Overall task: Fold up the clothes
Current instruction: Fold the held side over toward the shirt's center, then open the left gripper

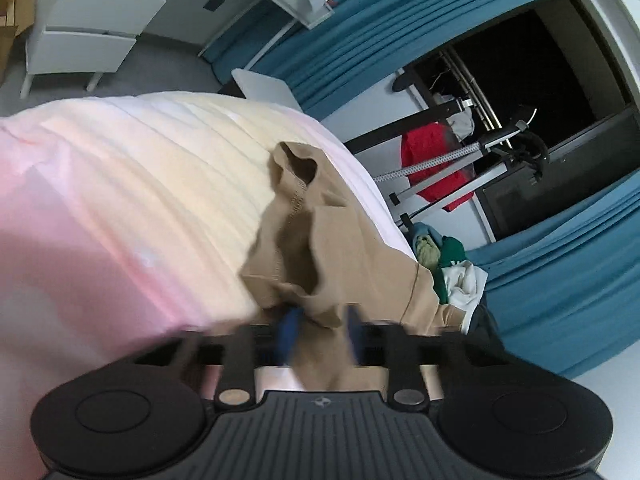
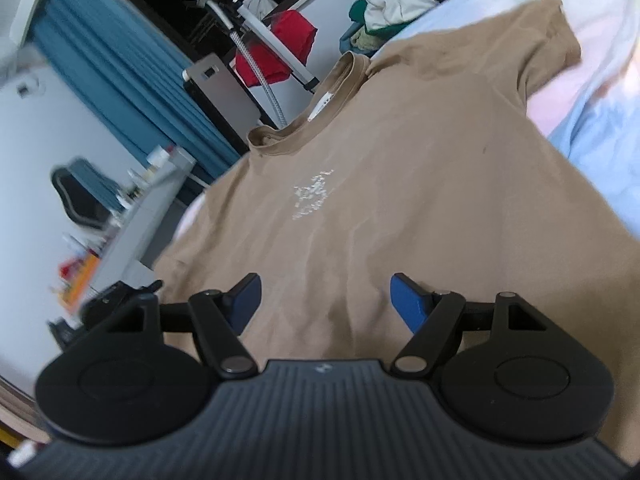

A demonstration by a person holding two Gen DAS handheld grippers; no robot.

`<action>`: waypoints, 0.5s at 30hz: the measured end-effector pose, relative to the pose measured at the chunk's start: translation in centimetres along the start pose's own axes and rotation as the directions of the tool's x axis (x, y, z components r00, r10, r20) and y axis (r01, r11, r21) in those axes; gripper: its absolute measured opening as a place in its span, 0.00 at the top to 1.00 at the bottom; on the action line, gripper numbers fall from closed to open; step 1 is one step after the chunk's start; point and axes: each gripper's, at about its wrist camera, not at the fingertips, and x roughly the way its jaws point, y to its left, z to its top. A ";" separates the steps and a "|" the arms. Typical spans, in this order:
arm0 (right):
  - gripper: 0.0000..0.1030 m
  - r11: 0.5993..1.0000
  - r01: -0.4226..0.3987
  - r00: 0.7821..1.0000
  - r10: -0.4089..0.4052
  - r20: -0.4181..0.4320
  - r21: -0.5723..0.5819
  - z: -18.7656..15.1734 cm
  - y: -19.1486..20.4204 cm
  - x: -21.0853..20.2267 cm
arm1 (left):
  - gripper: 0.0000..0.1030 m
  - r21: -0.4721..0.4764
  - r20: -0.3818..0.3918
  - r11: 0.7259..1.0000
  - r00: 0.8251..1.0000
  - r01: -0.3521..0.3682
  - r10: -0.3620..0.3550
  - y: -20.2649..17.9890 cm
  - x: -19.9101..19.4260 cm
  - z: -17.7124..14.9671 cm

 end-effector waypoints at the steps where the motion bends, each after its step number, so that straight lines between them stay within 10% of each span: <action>1: 0.28 1.000 0.008 1.000 -0.008 -0.001 -0.013 -0.1 0.1 0.1 | 0.96 0.007 -0.001 1.000 1.000 -0.005 0.005 0.0 -0.1 0.1; 9: 0.28 0.993 0.065 0.998 -0.065 0.004 -0.101 -0.8 1.0 0.4 | 0.98 0.179 0.043 0.975 0.991 -0.134 0.128 -2.3 -1.3 2.1; 15: 0.28 0.992 0.086 0.996 -0.083 0.039 -0.094 -0.4 0.8 0.0 | 0.96 0.448 0.032 0.871 0.977 -0.203 0.211 -4.2 -0.8 0.9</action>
